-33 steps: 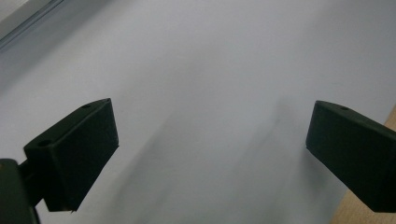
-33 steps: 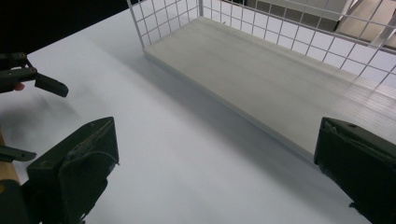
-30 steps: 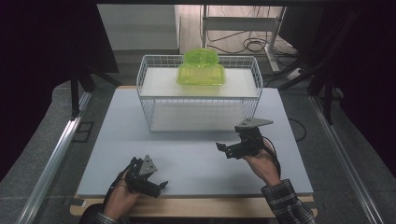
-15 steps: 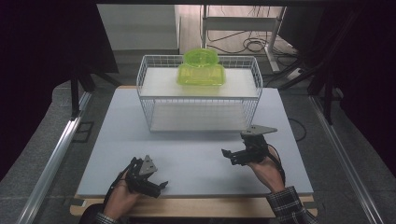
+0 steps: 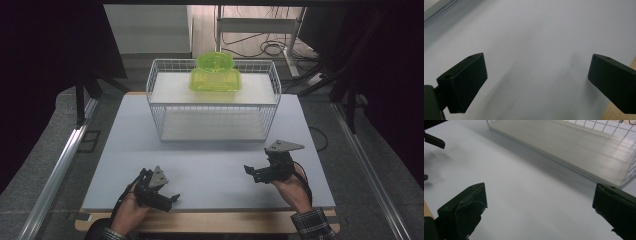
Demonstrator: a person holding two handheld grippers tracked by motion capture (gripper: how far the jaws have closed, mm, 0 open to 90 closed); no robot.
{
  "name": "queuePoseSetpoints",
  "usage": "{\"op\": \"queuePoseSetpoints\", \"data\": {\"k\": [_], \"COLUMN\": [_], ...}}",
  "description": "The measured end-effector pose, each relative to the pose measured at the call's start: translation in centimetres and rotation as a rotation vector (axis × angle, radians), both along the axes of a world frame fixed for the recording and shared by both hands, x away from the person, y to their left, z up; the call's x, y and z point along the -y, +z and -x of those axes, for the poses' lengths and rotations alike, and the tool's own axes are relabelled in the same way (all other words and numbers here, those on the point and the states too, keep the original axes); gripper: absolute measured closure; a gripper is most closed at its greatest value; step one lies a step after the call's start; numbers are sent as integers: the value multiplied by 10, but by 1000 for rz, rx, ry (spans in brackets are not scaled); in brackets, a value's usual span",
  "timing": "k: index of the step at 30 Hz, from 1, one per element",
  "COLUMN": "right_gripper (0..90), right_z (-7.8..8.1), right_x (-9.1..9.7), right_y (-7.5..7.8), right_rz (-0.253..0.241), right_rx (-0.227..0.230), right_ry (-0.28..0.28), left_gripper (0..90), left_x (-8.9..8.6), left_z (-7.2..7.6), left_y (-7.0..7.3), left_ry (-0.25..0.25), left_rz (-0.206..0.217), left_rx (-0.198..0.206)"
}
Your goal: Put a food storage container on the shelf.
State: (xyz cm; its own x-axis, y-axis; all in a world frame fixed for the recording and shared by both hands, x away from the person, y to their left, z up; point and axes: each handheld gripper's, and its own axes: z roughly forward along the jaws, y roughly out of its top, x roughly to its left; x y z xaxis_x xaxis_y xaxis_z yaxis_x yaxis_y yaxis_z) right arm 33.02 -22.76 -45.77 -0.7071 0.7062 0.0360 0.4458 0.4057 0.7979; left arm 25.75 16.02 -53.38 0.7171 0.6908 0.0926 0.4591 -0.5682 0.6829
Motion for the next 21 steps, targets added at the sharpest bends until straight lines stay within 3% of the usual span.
{"op": "queuePoseSetpoints", "data": {"k": [21], "right_gripper": [0], "right_z": [13], "right_x": [28], "right_y": [-25], "right_rz": [41], "right_rx": [-22], "right_ry": [-54], "left_gripper": [24], "left_x": [2], "left_z": [0], "left_y": [-1], "left_ry": [-7], "left_rz": [0], "left_rx": [-1]}}
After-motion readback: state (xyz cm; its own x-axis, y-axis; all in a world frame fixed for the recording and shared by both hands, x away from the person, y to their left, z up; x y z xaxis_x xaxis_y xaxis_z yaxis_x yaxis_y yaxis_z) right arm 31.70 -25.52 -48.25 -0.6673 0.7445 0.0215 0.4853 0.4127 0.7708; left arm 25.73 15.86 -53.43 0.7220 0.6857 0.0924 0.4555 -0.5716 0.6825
